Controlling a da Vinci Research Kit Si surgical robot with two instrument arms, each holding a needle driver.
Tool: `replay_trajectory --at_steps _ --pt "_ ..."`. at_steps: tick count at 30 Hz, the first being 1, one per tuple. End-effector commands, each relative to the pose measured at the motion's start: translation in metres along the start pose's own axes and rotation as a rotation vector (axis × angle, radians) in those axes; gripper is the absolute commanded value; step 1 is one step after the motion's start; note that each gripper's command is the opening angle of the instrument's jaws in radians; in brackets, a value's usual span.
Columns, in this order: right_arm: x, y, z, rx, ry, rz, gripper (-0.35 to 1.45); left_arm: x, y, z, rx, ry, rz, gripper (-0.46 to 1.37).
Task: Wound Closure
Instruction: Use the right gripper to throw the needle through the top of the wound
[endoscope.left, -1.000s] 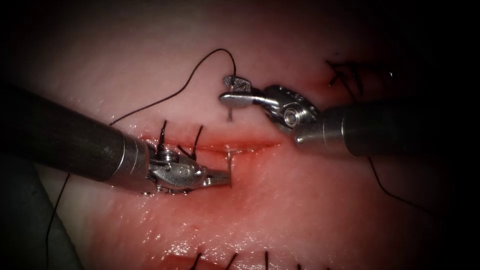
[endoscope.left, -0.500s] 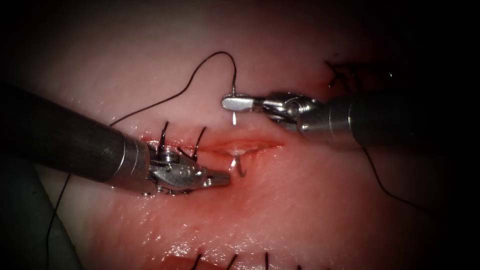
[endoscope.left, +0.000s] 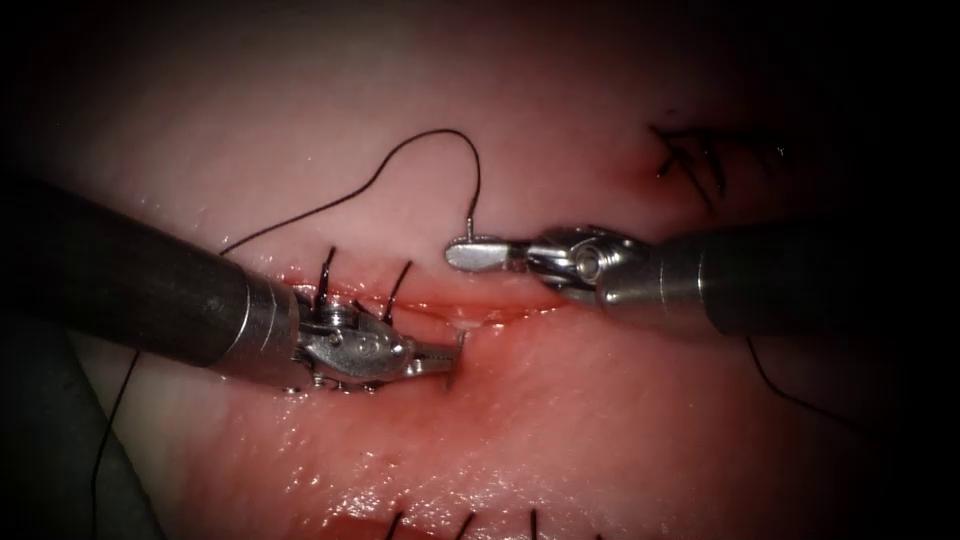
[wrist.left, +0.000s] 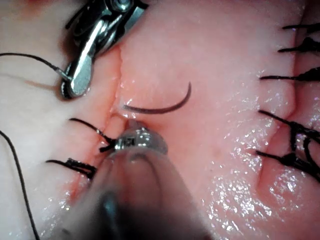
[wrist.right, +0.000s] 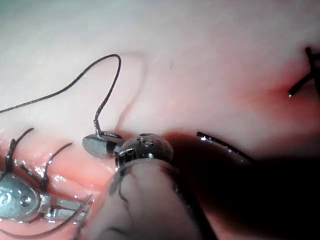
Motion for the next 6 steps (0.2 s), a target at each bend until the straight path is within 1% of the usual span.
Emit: replay_trajectory --at_steps 1,6 --pt "0.0001 0.0001 0.0 -0.007 0.001 0.0 -0.35 0.0 0.0 0.0 -0.011 0.0 0.0 -0.35" --pt "0.0002 0.0 0.0 -0.005 -0.001 0.001 -0.35 0.0 0.0 0.0 -0.011 0.0 0.0 -0.35"
